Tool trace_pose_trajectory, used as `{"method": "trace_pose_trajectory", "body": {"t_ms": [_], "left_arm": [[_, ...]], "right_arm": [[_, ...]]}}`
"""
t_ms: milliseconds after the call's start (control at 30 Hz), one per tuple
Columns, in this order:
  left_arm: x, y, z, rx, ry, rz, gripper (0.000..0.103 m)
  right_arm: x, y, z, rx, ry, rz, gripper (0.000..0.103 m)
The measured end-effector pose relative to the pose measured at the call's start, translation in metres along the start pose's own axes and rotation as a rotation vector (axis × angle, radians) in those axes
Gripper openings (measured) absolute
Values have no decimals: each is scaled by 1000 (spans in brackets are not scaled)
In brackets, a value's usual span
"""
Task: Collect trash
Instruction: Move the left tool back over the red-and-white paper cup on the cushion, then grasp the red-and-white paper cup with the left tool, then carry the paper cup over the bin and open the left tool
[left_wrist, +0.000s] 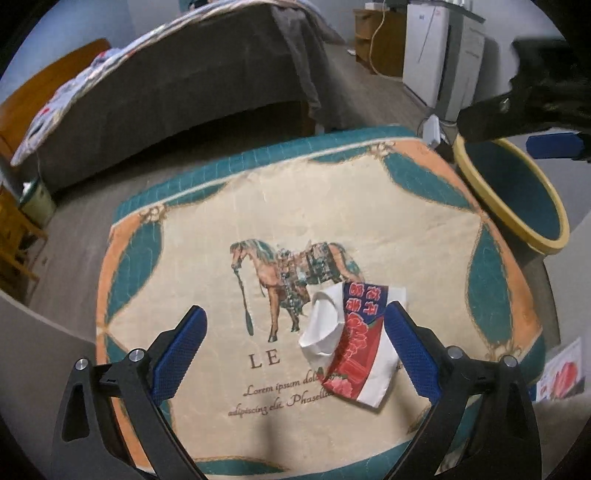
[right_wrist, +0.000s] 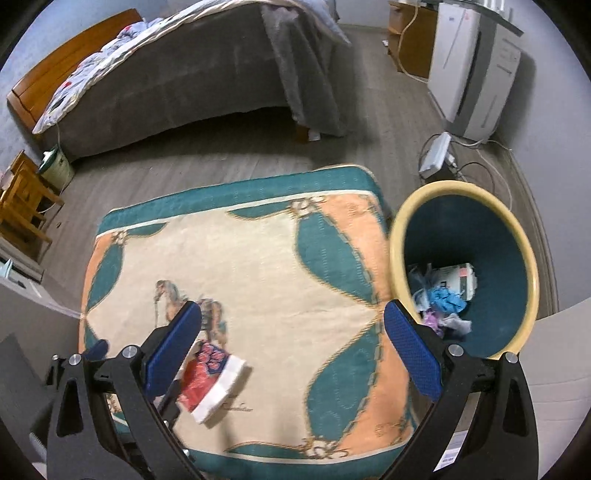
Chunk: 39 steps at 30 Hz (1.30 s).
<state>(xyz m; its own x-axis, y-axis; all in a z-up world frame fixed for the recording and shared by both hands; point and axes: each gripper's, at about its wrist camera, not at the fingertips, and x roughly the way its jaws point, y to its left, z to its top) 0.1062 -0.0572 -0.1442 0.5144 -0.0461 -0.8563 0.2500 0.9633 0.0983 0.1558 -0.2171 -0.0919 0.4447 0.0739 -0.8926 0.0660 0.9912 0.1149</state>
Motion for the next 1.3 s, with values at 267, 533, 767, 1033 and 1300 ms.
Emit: {"method": "trace_pose_trajectory", "body": {"t_ms": [267,533,767,1033,1300], "left_arm": [[35,-13,5,37,106,-12,76],[46,-14,5,47,131,1,52],[42,-24,5,97,135,-34,16],[-7,-5,30,62,-21,-62,15],[-60,12,69,-29,-155,-104,15]], "right_arm": [[12,-6,7,1,37,-18,97],[10,12,7,-91,21,-14,97],[10,4,8,-64,31,2,97],[5,-37,22,-20,-10,-39,97],[-11,-86,30,154,-44,25,97]]}}
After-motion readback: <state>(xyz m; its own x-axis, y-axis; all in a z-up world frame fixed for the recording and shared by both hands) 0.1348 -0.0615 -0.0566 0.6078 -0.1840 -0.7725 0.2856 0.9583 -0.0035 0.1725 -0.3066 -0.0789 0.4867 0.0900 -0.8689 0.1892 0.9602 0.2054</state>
